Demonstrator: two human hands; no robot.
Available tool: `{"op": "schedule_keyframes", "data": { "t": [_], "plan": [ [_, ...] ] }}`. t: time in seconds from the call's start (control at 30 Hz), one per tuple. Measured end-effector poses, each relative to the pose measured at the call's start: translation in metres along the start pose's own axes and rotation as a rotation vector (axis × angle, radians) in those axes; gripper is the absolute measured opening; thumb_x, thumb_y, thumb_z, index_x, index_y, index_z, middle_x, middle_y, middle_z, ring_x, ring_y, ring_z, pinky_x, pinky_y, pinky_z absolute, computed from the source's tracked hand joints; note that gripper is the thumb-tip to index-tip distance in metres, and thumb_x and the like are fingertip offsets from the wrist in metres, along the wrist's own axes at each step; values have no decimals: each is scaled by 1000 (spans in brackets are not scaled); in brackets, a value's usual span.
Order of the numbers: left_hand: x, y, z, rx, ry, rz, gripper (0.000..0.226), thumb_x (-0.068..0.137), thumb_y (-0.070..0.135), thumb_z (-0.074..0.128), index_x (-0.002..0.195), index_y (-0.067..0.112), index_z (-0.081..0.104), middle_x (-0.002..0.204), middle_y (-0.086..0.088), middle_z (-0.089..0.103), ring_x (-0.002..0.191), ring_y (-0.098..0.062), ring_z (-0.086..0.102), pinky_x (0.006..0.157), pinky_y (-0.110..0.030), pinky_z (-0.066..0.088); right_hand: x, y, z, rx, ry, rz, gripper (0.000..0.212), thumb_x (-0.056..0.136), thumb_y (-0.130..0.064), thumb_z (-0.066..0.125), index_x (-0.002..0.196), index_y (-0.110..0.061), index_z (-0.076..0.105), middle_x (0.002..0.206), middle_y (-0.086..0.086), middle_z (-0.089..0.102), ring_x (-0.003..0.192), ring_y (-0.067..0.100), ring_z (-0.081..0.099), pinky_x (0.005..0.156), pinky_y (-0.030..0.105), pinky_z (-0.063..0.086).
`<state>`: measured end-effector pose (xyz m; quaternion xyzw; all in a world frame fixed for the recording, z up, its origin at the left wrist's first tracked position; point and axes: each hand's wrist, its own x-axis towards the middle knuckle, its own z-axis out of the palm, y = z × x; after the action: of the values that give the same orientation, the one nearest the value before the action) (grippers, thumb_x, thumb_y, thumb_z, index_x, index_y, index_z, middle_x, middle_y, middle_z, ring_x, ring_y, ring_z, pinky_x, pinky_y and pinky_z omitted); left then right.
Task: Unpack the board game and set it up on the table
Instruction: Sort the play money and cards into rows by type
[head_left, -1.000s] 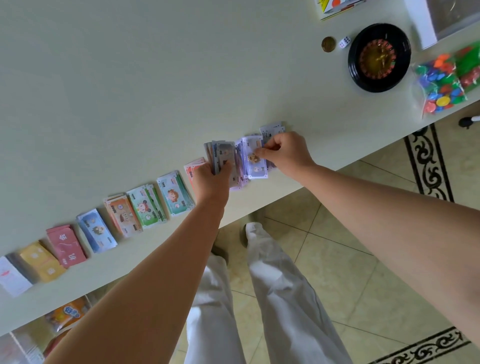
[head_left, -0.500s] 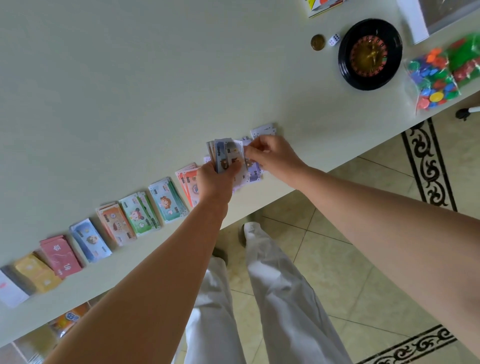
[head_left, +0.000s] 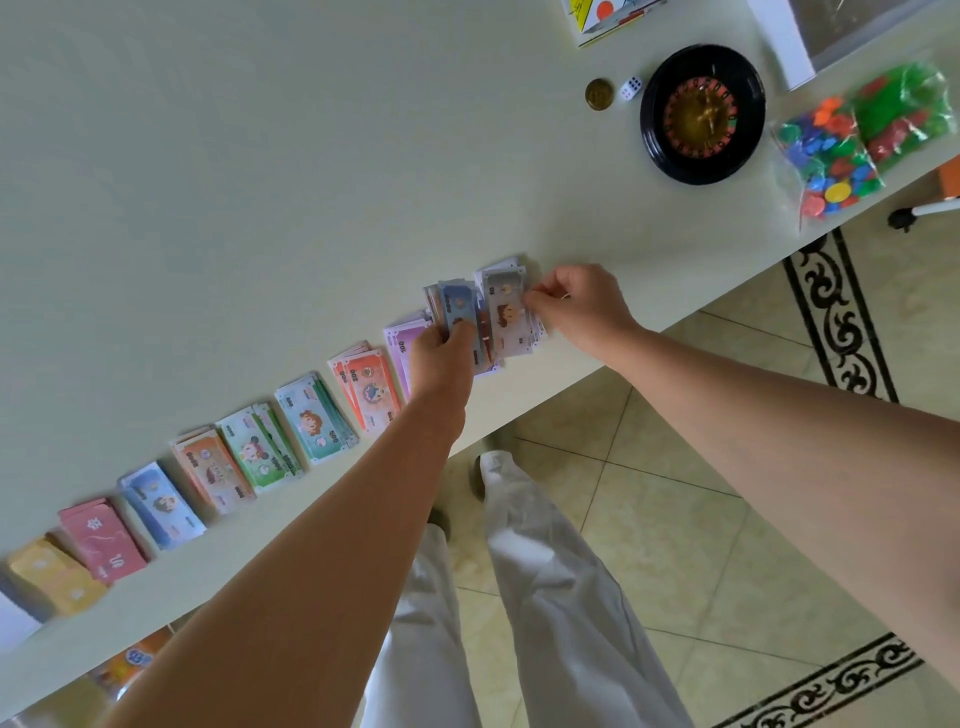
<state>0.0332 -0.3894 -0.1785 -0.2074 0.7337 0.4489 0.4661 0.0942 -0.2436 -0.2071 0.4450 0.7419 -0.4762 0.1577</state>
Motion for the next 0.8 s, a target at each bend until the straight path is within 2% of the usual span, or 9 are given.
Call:
{"op": "schedule_keyframes", "data": {
  "t": [0.1,0.2,0.23,0.3,0.37,0.43,0.5,0.67,0.8],
  "plan": [
    [2,-4,-3,4,34,34,25,95,14,48,72,24,51,73,3,54,72,-16,50,67,-26,43,8,4,7,-121,110,-15,16,81,-20,68,69,-13,61,64,-5,58,64,14,56,60,27,45],
    [0,-6,-8,-5,44,78,23,97,18,53,76,27,57,73,14,61,66,-1,57,61,-15,45,12,9,15,-204,174,27,17,79,-23,69,74,-9,62,75,2,66,75,23,62,66,35,52],
    [0,-7,-10,-10,45,87,20,97,18,55,79,26,59,73,15,63,66,2,58,59,-16,47,11,10,17,-206,193,26,17,79,-24,69,76,-9,62,79,2,67,76,23,62,67,36,53],
    [0,-9,-16,-5,46,88,13,94,18,59,83,22,62,79,8,69,74,-6,65,66,-25,52,6,4,21,-127,203,-30,18,81,-24,69,76,-9,60,80,4,66,74,22,60,65,34,50],
    [-1,-9,-22,-15,48,86,12,92,17,63,80,22,62,88,-2,72,83,-19,68,70,-31,54,-3,-7,25,39,115,-104,23,83,-29,71,81,-7,63,79,5,67,73,21,61,66,31,49],
    [-3,-9,-28,-27,53,81,16,89,15,66,76,22,60,84,-1,68,78,-18,65,64,-23,51,-15,-21,31,140,-53,-131,27,84,-33,71,88,-7,67,82,3,68,75,15,62,68,22,49],
    [-8,-8,-36,-44,51,85,17,88,13,68,75,22,59,78,1,65,74,-16,63,62,-20,50,-24,-33,42,166,-169,-152,22,85,-28,71,87,-6,66,78,0,65,73,11,60,68,15,48],
    [-15,-16,-74,-111,89,60,14,86,15,69,76,21,61,78,-3,64,74,-19,59,67,-28,50,-37,-57,77,145,-213,-199,23,83,-22,73,88,0,67,78,5,65,73,15,60,74,26,51],
    [-21,-33,-113,-160,153,45,18,87,15,68,74,21,58,80,-5,61,76,-21,56,72,-33,48,-55,-77,108,128,-303,-181,17,83,-19,73,92,-6,66,75,-1,63,67,9,57,64,19,48]
  ]
}}
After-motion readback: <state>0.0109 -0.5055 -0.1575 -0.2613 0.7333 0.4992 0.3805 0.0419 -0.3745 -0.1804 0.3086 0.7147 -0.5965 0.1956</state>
